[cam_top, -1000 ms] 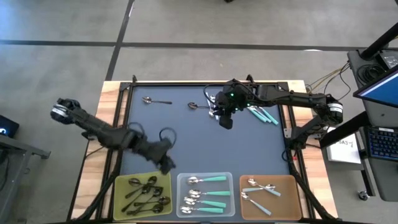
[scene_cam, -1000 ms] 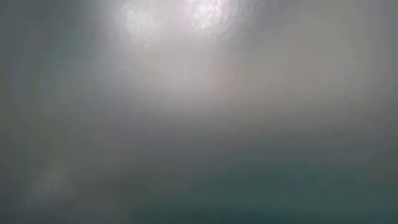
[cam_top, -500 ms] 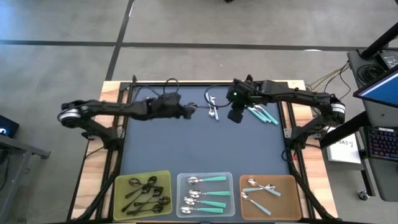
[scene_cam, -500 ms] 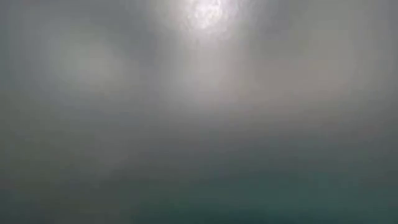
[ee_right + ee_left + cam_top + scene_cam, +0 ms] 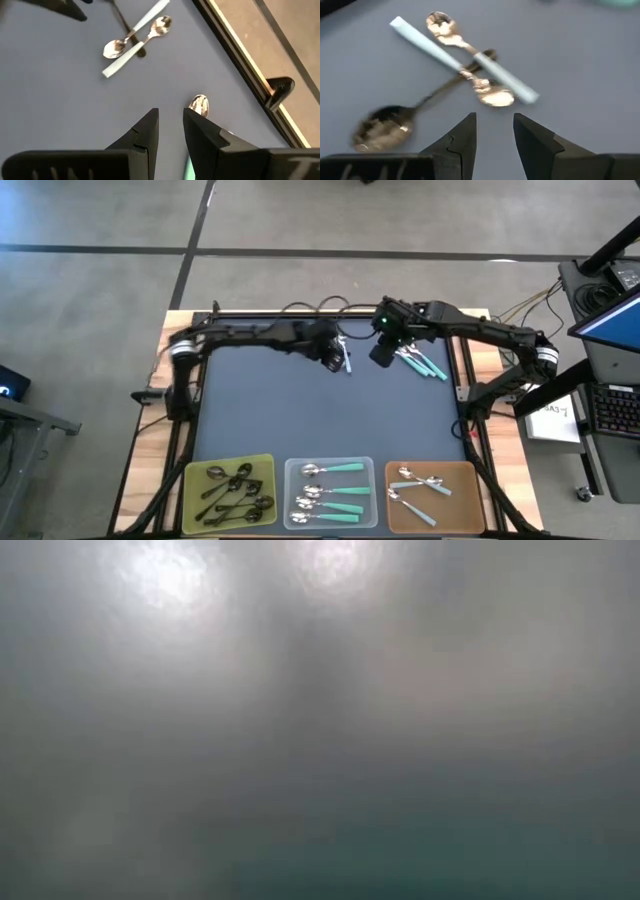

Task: Sort silverware by color (type)
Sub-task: Put the blue spoon into the orange bin

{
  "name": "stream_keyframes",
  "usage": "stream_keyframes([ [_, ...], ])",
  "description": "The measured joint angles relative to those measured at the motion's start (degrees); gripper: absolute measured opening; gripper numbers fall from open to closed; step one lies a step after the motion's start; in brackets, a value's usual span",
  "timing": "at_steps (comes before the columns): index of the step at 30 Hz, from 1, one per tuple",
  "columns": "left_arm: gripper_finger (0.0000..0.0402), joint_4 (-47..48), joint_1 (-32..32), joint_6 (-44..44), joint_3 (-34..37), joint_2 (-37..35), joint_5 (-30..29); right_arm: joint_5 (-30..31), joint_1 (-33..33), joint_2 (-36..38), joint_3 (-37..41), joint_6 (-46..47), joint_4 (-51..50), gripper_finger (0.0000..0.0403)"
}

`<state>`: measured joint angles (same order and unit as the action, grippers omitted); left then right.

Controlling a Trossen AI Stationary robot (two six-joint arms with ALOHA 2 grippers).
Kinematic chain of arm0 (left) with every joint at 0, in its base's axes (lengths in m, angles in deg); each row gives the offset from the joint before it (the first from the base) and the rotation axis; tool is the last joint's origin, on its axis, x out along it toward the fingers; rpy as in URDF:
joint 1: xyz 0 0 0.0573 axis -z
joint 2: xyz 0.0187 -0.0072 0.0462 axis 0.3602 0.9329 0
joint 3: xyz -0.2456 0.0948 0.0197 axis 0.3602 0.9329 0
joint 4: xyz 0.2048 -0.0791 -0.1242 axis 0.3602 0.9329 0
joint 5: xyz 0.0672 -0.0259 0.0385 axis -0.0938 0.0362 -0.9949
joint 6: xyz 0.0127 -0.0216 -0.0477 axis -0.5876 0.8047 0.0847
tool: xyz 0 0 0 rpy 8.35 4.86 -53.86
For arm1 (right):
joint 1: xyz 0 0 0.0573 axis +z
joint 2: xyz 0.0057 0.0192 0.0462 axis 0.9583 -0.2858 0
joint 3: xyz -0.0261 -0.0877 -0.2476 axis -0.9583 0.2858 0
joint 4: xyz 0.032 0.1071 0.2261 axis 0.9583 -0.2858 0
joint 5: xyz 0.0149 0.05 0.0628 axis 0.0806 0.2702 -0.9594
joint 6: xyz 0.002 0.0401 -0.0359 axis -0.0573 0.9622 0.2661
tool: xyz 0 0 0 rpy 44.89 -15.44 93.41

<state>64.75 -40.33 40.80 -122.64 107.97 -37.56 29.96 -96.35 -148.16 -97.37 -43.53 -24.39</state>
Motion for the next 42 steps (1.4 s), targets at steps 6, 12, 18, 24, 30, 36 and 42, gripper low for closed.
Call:
stream_keyframes([
  [6,0.0111,4.99,-1.74,-5.93,-16.91,12.85,0.57,0.46,-0.97,0.0,0.08,2.25,-0.08,0.0079],
  [12,0.0111,19.27,-2.97,-3.04,-31.08,21.86,-5.56,0.97,-0.99,0.0,0.09,2.56,-0.51,0.0079],
  [18,0.0111,24.66,-3.15,-1.22,-36.28,24.81,-10.09,0.96,-0.99,0.0,0.11,2.2,-0.55,0.0079],
  [24,0.0111,23.78,-3.78,4.29,-33.93,24.93,-11.35,1.05,-0.99,0.0,0.11,-0.35,-0.55,0.0079],
  [30,0.0111,25.25,-3.93,7.38,-32.94,24.86,-11.93,1.08,-0.99,0.02,0.11,-1.76,-0.52,0.0079],
  [36,0.0111,23.2,-3.54,7.45,-34.97,24.75,-8.81,1.05,-0.99,0.02,0.11,-2.51,-0.52,0.0079],
  [42,0.0111,23.64,-3.3,11.62,-34.44,24.77,-7.86,1.03,-0.99,0.02,0.11,-2.61,-0.55,0.0079],
])
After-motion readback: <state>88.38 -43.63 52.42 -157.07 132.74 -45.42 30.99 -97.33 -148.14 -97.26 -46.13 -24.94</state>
